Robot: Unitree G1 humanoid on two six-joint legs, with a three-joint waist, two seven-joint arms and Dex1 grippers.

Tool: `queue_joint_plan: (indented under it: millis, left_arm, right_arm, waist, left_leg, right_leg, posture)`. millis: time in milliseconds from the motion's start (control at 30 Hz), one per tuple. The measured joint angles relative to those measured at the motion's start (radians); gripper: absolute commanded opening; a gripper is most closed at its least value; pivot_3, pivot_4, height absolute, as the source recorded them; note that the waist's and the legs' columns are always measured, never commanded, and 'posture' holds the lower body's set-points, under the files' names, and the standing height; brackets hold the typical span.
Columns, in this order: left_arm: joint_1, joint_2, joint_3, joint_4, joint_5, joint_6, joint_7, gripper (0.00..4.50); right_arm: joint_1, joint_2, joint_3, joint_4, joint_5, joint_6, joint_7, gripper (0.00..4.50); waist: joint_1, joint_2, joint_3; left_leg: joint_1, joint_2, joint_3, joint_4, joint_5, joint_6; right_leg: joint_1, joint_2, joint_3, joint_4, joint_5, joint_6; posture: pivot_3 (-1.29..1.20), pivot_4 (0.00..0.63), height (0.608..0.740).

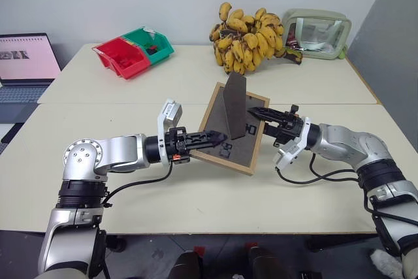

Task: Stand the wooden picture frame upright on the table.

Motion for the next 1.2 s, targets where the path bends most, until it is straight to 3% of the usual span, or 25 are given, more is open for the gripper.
queue_joint_plan:
  millis: [267,467,533,600,667,767,867,1033,1200]
  left_arm:
    - [0.050,0.089,0.024,-0.050,0.042,-0.046,-0.070,3.41]
    - [0.116,0.169,0.133,-0.123,0.058,-0.140,-0.051,4.50]
    - [0.173,0.208,0.178,-0.196,0.134,-0.180,-0.053,4.50]
    - [0.285,0.272,0.215,-0.321,0.314,-0.222,-0.049,4.50]
    - [0.335,0.273,0.226,-0.396,0.439,-0.269,-0.034,4.50]
    - [0.437,0.259,0.243,-0.562,0.656,-0.390,-0.029,4.50]
    - [0.502,0.238,0.235,-0.708,0.830,-0.495,-0.052,4.50]
    - [0.538,0.183,0.197,-0.784,0.986,-0.578,-0.068,4.50]
    - [0.575,0.174,0.196,-0.798,1.048,-0.591,-0.102,4.50]
  right_arm:
    - [0.000,-0.008,0.014,0.004,-0.006,-0.026,0.002,1.30]
    - [-0.002,-0.021,0.019,0.092,0.095,-0.052,0.040,1.29]
    - [-0.019,0.009,0.042,0.150,0.193,-0.042,0.113,1.29]
    - [-0.031,0.082,0.058,0.213,0.394,0.028,0.270,1.29]
    - [-0.033,0.132,0.058,0.245,0.553,0.126,0.408,1.29]
    - [-0.051,0.262,0.024,0.236,0.880,0.419,0.750,1.29]
    - [-0.122,0.387,-0.050,0.240,1.127,0.851,1.002,1.29]
    - [-0.275,0.486,-0.148,0.394,1.257,1.280,1.203,1.29]
    - [-0.272,0.541,-0.139,0.523,1.205,1.315,1.337,1.29]
  waist:
    - [0.000,0.000,0.000]
    - [0.001,0.000,0.000]
    - [-0.005,0.000,0.000]
    - [-0.024,-0.002,0.001]
    - [-0.023,-0.001,0.001]
    - [-0.022,-0.002,0.001]
    - [-0.014,-0.001,0.002]
    - [0.006,-0.001,0.002]
    - [0.016,0.000,0.002]
  left_leg:
    - [0.001,0.000,0.000,0.005,-0.001,0.002]
    - [0.001,0.001,0.000,0.005,-0.002,0.004]
    - [0.002,0.001,0.001,0.004,-0.002,0.004]
    - [0.007,0.003,0.003,0.001,-0.002,0.004]
    - [0.008,0.003,0.000,0.002,-0.002,0.004]
    - [0.009,0.004,-0.001,0.002,-0.003,0.004]
    - [0.009,0.003,-0.001,0.002,-0.003,0.004]
    - [0.009,0.003,-0.001,0.001,-0.003,0.005]
    - [0.007,0.002,0.000,0.001,-0.004,0.006]
  right_leg:
    - [0.001,0.003,0.001,0.005,0.000,0.000]
    - [0.001,0.003,0.001,0.005,0.000,0.000]
    - [0.002,0.003,0.002,0.005,0.000,0.000]
    - [0.006,0.000,0.004,0.004,0.000,-0.001]
    - [0.008,0.000,0.002,0.004,0.000,-0.002]
    - [0.010,0.000,0.001,0.003,0.000,-0.003]
    - [0.009,0.000,0.000,0.003,0.000,-0.003]
    - [0.009,0.003,-0.001,0.002,-0.001,-0.003]
    - [0.008,0.004,-0.001,0.000,-0.001,-0.003]
  posture:
    - [0.00,0.150,0.740]
    - [0.00,0.150,0.740]
    - [0.00,0.150,0.740]
    - [0.00,0.150,0.740]
    - [0.00,0.150,0.740]
    - [0.00,0.150,0.740]
    - [0.00,0.150,0.740]
    - [0.00,0.150,0.740]
    - [0.00,0.150,0.740]
